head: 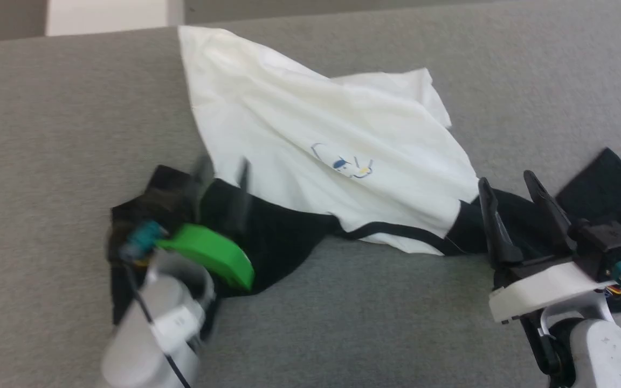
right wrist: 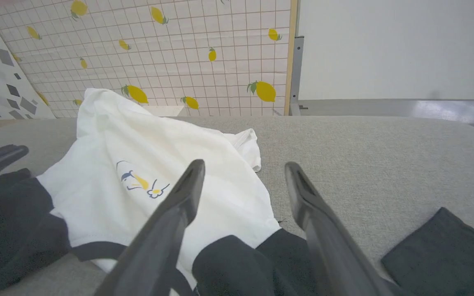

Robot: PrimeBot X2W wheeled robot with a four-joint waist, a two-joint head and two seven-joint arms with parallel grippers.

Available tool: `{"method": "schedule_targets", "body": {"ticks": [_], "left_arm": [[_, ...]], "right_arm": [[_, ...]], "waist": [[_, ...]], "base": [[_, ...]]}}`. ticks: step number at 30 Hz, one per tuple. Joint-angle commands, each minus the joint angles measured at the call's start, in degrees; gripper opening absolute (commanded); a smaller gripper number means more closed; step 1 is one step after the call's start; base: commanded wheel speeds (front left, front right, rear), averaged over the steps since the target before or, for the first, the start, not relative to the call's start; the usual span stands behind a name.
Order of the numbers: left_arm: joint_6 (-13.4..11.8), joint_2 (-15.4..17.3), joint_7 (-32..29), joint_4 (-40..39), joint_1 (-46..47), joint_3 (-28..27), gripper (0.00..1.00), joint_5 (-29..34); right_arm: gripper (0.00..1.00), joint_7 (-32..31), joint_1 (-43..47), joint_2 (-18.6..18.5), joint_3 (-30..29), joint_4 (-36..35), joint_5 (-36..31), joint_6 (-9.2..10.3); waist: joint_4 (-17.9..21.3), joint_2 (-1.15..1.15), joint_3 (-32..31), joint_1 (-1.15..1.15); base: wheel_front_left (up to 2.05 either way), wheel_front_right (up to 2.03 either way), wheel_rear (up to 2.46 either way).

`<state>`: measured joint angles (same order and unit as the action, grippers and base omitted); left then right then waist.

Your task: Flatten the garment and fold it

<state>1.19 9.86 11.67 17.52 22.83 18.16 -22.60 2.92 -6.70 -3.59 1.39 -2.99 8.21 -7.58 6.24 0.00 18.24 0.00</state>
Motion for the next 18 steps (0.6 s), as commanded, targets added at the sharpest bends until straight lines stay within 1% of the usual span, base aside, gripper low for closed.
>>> {"method": "schedule_targets", "body": {"ticks": [1, 4, 5, 9, 13, 16, 18], "left_arm": [[0.8, -0.1, -1.1, -1.3, -2.1, 1.6, 1.0, 0.6], [2.0, -0.2, -5.4, -4.0, -5.7, 5.5, 1.0, 1.0], [2.6, 0.1, -7.3, -4.8, -6.9, 6.8, 1.0, 0.8], [3.7, 2.5, -15.0, -6.3, -9.5, 10.1, 1.0, 0.6], [4.7, 5.1, -22.2, -6.7, -10.8, 12.6, 1.0, -0.4], [5.1, 6.4, -25.6, -7.2, -11.0, 13.8, 1.0, -1.1], [4.9, 7.1, -27.3, -6.8, -10.8, 13.9, 1.0, -1.1]], "right_arm": [[1.0, -0.4, 0.8, -0.2, -0.2, -0.7, -0.3, 0.09], [1.0, -1.2, 1.6, -0.2, -0.5, -1.5, -0.4, 0.09], [1.0, -1.4, 1.8, -0.2, -0.5, -1.8, -0.4, 0.09], [1.0, -2.0, 2.3, -0.1, -0.4, -2.5, -0.4, 0.09], [1.0, -2.2, 2.6, 0.0, -0.2, -2.8, -0.2, 0.09], [1.0, -2.2, 2.5, 0.1, 0.2, -2.9, 0.0, 0.09], [1.0, -2.1, 2.4, 0.1, 0.5, -2.8, 0.1, 0.09]], "waist": [[-4.1, 0.0, -3.9, 0.0], [-5.2, 0.0, -4.8, 0.0], [-5.5, 0.0, -4.9, 0.0], [-6.2, 0.0, -5.2, 0.0], [-6.4, 0.0, -5.0, 0.0], [-6.0, 0.0, -4.8, 0.0], [-5.6, 0.0, -4.6, 0.0]], "base": [[0.0, 0.0, 0.0], [0.0, 0.0, 0.0], [0.0, 0.0, 0.0], [0.0, 0.0, 0.0], [0.0, 0.0, 0.0], [0.0, 0.0, 0.0], [0.0, 0.0, 0.0]]}}
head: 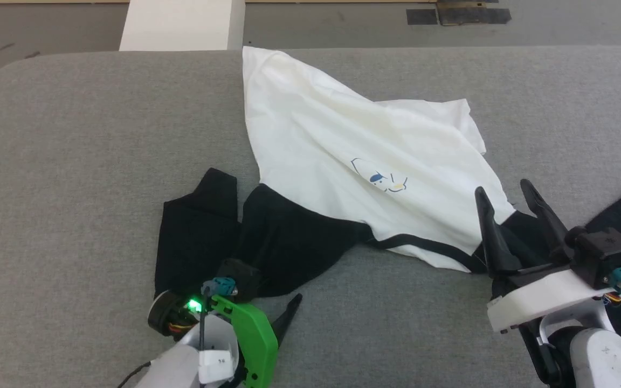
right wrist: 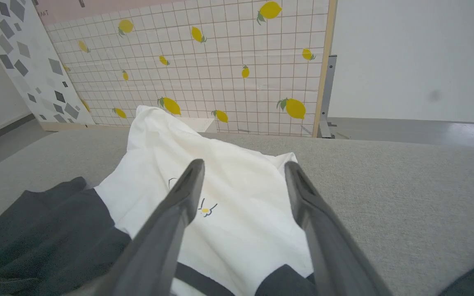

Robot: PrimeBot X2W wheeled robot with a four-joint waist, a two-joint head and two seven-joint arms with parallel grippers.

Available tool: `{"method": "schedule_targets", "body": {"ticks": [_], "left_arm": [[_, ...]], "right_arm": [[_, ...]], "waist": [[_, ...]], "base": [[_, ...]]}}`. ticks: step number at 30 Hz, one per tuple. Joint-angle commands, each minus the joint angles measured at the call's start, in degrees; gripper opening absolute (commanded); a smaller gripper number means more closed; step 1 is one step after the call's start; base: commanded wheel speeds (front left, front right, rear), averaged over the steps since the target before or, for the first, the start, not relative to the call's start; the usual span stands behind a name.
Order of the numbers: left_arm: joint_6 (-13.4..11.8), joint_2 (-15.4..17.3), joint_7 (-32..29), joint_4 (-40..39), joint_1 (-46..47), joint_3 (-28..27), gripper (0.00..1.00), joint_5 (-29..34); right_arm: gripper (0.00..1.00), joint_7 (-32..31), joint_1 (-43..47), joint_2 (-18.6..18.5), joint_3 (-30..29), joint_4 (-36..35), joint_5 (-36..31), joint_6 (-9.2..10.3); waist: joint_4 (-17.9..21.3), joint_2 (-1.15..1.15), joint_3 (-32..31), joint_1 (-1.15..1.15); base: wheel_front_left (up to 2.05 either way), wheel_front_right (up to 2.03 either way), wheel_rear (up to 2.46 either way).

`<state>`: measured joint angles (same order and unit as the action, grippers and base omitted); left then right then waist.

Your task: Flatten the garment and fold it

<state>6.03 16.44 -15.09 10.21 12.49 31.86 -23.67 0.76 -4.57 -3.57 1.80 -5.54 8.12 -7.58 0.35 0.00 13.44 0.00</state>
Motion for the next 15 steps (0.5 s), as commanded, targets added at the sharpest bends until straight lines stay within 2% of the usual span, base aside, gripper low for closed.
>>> {"method": "schedule_targets", "body": {"ticks": [1, 6, 7, 8, 9, 12, 15], "left_arm": [[-0.3, 0.7, -1.1, 0.7, -0.2, 0.1, 1.0, 0.0], [-1.0, 0.6, -4.3, 2.6, 0.9, 0.5, 1.0, -0.3], [-1.2, 0.6, -5.2, 3.3, 1.1, 0.6, 0.74, -0.3], [-1.4, 0.6, -5.8, 3.8, 1.2, 0.7, 0.4, -0.3], [-1.7, 0.6, -6.4, 4.2, 1.4, 0.8, 0.0, -0.3], [-3.0, 0.3, -5.6, 4.3, 0.9, -1.0, 0.0, -1.8], [-6.4, 1.0, -3.4, 2.9, -1.2, -5.6, 0.0, -4.3]], "right_arm": [[1.0, 0.1, 0.2, 0.1, 0.2, -0.2, 0.3, 0.09], [1.0, 0.4, 0.0, 0.2, 0.5, 0.1, 0.5, 0.09], [1.0, 0.4, 0.1, 0.2, 0.5, 0.2, 0.5, 0.09], [1.0, 0.4, 0.0, 0.2, 0.6, 0.3, 0.5, 0.09], [1.0, 0.5, 0.1, 0.2, 0.7, 0.4, 0.5, 0.09], [1.0, 0.5, 0.2, 0.3, 0.7, 0.6, 0.5, 0.09], [1.0, 0.3, 0.6, 0.3, 0.0, 0.7, 0.6, 0.09]], "waist": [[0.6, 0.0, 0.2, 0.0], [1.6, 0.0, 0.6, 0.0], [1.7, 0.0, 0.6, 0.0], [1.8, 0.0, 0.7, 0.0], [1.9, 0.0, 0.6, 0.0], [2.0, 0.0, 0.3, 0.0], [1.3, 0.0, -0.5, 0.0]], "base": [[0.0, 0.0, 0.0], [0.0, 0.0, 0.0], [0.0, 0.0, 0.0], [0.0, 0.0, 0.0], [0.0, 0.0, 0.0], [0.0, 0.0, 0.0], [0.0, 0.0, 0.0]]}}
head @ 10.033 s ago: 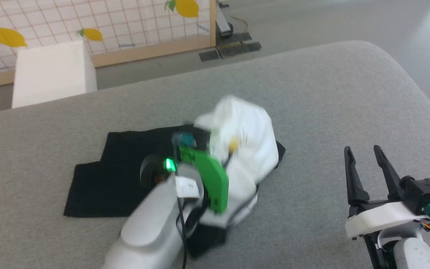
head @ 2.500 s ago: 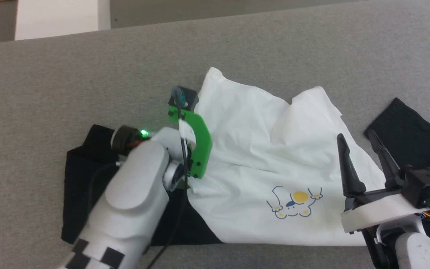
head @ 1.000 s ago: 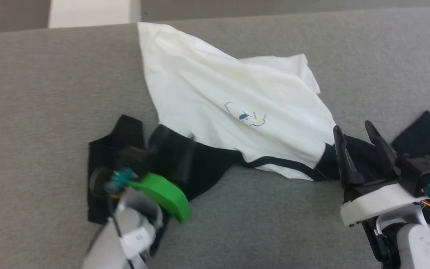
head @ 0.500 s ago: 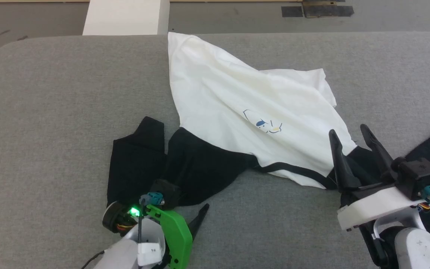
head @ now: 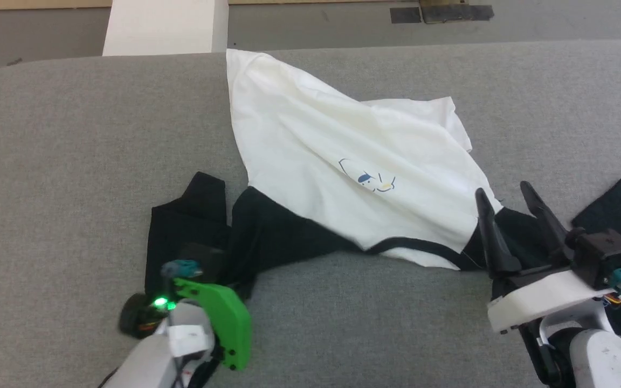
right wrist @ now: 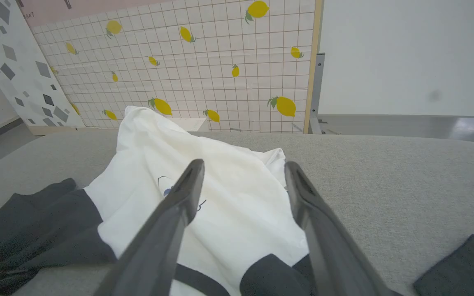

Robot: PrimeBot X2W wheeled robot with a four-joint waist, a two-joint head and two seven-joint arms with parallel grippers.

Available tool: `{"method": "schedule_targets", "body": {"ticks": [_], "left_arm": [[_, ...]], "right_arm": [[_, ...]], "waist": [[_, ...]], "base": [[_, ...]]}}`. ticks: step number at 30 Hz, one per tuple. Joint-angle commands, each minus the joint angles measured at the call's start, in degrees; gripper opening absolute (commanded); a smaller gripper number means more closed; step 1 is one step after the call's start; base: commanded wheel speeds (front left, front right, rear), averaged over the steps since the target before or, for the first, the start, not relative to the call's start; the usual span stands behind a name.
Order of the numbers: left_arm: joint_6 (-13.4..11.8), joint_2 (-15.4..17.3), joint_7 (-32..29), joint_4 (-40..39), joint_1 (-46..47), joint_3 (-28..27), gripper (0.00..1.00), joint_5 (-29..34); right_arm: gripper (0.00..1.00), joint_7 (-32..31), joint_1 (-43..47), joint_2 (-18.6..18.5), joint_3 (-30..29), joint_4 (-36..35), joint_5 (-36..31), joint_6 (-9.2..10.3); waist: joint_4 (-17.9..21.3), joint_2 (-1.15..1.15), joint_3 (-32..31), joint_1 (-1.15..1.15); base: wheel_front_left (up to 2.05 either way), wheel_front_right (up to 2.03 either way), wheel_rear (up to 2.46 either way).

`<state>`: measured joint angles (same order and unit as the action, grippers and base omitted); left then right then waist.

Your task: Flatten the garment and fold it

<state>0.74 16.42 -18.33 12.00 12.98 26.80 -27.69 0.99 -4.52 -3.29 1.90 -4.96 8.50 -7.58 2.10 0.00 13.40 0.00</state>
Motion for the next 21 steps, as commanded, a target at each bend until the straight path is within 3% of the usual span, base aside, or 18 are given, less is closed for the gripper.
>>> {"method": "schedule_targets", "body": {"ticks": [1, 7, 12, 13, 14, 21], "left_arm": [[-2.4, 1.5, 0.8, 0.2, -2.8, -2.5, 0.0, -1.1], [-8.7, 5.7, 3.4, -5.9, -10.7, -10.9, 0.0, -4.0], [-11.3, 7.4, 4.5, -8.5, -15.4, -14.6, 0.0, -5.3], [-11.6, 7.2, 5.2, -8.9, -15.9, -14.9, 0.42, -5.4], [-11.6, 6.9, 5.8, -9.2, -16.2, -15.1, 1.0, -5.7], [-11.2, 2.1, 15.4, -11.0, -18.0, -18.2, 1.0, -8.7]], "right_arm": [[1.0, 0.0, 0.9, 0.1, -0.5, 0.1, 0.2, 0.09], [1.0, -0.9, 2.4, 0.1, -2.4, 0.2, -0.3, 0.09], [1.0, -2.2, 3.2, 0.2, -4.1, 0.4, -0.6, 0.09], [1.0, -2.7, 3.4, 0.2, -4.4, 0.4, -0.6, 0.09], [1.0, -3.0, 3.6, 0.2, -4.6, 0.5, -0.6, 0.09], [1.0, -6.4, 4.7, 0.4, -8.9, 0.8, -1.1, 0.09]], "waist": [[-0.8, 0.0, -0.8, 0.0], [-2.9, 0.0, -2.8, 0.0], [-4.3, 0.0, -4.2, 0.0], [-4.6, 0.0, -4.4, 0.0], [-4.8, 0.0, -4.6, 0.0], [-6.6, 0.0, -5.4, 0.0]], "base": [[0.0, 0.0, 0.0], [0.0, 0.0, 0.0], [0.0, 0.0, 0.0], [0.0, 0.0, 0.0], [0.0, 0.0, 0.0], [0.0, 0.0, 0.0]]}}
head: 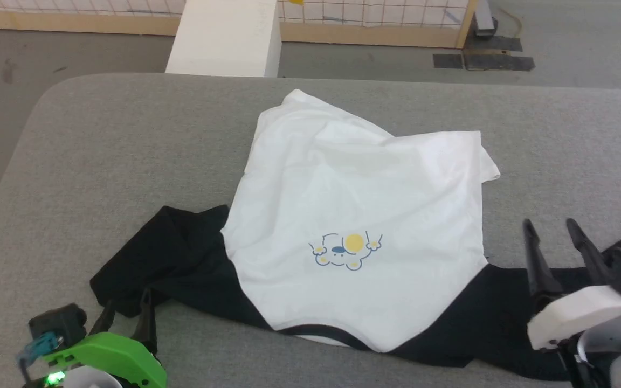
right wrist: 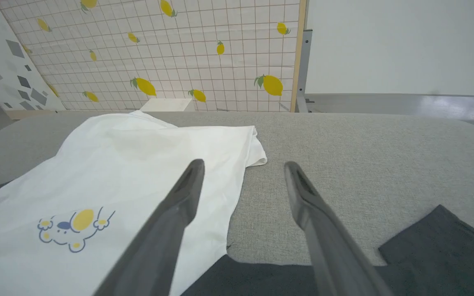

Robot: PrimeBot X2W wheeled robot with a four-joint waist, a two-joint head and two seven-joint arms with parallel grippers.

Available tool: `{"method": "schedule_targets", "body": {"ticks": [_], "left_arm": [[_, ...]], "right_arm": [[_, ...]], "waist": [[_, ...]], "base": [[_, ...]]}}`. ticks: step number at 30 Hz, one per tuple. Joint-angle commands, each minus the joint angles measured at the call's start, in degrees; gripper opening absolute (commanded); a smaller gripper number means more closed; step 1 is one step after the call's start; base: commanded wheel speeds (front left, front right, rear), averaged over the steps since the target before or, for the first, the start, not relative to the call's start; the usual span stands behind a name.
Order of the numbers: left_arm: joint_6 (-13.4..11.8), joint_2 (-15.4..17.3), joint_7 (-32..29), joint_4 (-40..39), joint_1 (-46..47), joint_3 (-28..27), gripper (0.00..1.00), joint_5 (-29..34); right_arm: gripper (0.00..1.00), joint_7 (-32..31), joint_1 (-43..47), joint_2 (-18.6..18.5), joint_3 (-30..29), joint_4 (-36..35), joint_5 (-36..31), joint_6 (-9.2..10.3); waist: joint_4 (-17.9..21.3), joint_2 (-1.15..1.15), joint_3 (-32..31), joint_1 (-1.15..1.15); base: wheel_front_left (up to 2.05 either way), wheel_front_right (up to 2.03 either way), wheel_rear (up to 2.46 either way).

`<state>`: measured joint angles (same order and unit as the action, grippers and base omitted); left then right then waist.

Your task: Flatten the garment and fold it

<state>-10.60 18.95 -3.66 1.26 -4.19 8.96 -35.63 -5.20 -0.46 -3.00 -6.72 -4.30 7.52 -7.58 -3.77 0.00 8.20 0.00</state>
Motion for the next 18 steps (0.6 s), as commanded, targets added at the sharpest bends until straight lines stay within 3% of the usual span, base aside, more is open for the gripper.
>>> {"method": "schedule_targets", "body": {"ticks": [1, 8, 13, 18], "left_arm": [[0.3, -1.2, 2.4, -0.6, -1.0, -0.9, 1.0, -1.3], [2.7, -4.5, 15.5, 0.7, 0.6, -2.3, 1.0, 0.3], [3.8, -6.8, 18.3, 1.1, 3.4, -2.2, 1.0, 3.6], [5.1, -9.9, 18.6, -0.3, 6.8, -3.2, 1.0, 8.0]], "right_arm": [[1.0, -0.8, 0.8, 0.1, -1.1, 0.3, 0.1, 0.09], [1.0, -9.0, 0.9, 0.1, -6.8, 2.6, 0.2, 0.09], [1.0, -12.8, -2.0, 0.1, -8.0, 3.6, -0.5, 0.09], [1.0, -15.1, -10.3, 0.1, -7.8, 6.5, -1.2, 0.09]], "waist": [[-1.1, 0.0, -0.1, 0.0], [-4.3, 0.0, 1.1, 0.0], [-5.7, 0.0, 1.9, 0.0], [-7.1, 0.0, 4.7, 0.0]], "base": [[0.0, 0.0, 0.0], [0.0, 0.0, 0.0], [0.0, 0.0, 0.0], [0.0, 0.0, 0.0]]}}
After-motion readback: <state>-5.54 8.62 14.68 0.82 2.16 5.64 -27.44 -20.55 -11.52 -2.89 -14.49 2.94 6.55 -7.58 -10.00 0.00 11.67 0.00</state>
